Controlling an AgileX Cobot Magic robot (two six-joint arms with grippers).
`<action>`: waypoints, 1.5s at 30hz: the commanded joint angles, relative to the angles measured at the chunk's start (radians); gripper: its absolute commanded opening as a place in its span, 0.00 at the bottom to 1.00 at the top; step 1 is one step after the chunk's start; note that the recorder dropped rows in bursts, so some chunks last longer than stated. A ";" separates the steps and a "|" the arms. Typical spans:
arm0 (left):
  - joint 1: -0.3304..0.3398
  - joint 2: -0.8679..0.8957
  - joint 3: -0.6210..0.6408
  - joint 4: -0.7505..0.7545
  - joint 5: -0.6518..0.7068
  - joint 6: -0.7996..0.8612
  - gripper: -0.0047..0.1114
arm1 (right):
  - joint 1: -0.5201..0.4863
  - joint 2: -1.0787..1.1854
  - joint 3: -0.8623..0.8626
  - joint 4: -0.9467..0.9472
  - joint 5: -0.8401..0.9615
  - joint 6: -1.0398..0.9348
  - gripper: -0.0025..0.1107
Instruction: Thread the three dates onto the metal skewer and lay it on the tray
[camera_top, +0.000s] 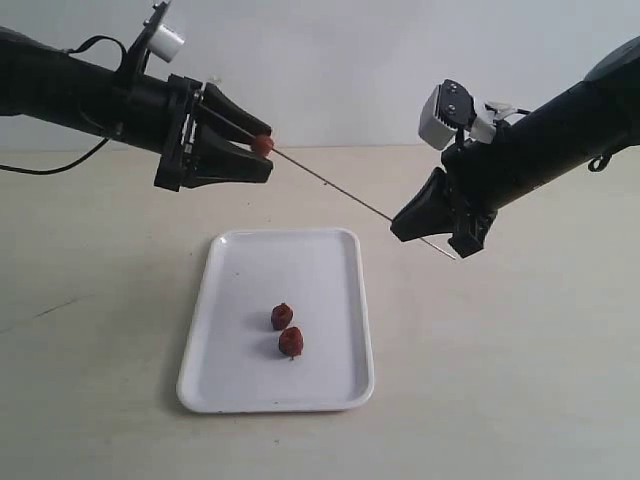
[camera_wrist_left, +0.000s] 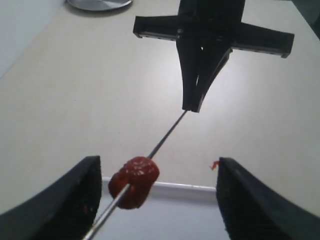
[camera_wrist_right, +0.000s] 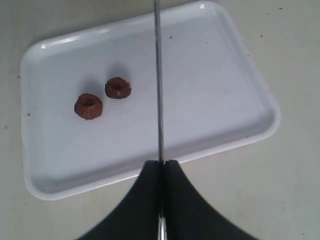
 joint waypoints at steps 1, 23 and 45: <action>0.019 -0.018 0.001 -0.062 0.008 0.038 0.60 | 0.001 0.000 -0.007 0.004 -0.019 0.014 0.02; 0.115 -0.020 0.001 -0.004 -0.061 0.015 0.60 | -0.040 0.000 -0.007 0.255 -0.132 0.063 0.02; -0.260 -0.016 0.001 0.815 -0.276 -0.234 0.60 | -0.142 0.000 -0.007 0.528 0.081 0.069 0.02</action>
